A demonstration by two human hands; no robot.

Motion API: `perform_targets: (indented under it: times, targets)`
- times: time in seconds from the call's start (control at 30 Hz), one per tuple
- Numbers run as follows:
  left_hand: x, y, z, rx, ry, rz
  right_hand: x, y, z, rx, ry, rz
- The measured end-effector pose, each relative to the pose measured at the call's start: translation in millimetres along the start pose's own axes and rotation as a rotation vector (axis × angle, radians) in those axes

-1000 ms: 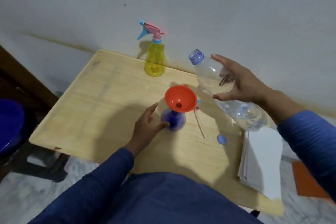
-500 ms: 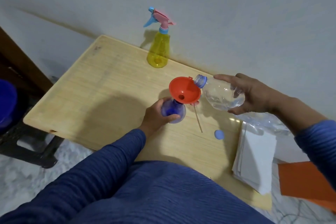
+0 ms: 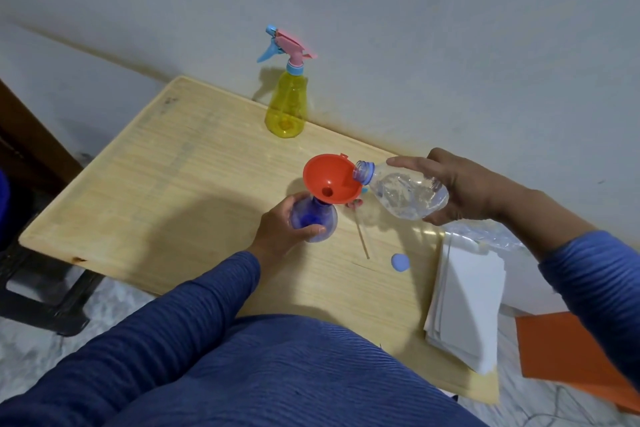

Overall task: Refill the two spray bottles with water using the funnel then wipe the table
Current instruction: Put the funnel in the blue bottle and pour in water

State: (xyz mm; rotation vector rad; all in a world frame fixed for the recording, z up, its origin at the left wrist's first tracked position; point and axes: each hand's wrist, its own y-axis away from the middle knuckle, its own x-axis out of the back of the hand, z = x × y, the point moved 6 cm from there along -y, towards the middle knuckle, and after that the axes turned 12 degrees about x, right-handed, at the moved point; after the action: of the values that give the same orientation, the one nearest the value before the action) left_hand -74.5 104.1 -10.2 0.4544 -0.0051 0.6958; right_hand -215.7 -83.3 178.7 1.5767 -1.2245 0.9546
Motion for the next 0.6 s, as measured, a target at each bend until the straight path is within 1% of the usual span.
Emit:
perform_targets:
  times: [0.27, 0.6]
  targets:
    - [-1, 0, 4, -0.029, -0.041, 0.002, 5, 2, 4, -0.011, 0.069, -0.035]
    - [-1, 0, 4, -0.027, -0.019, -0.011, 12, 0, 4, 0.013, 0.111, -0.054]
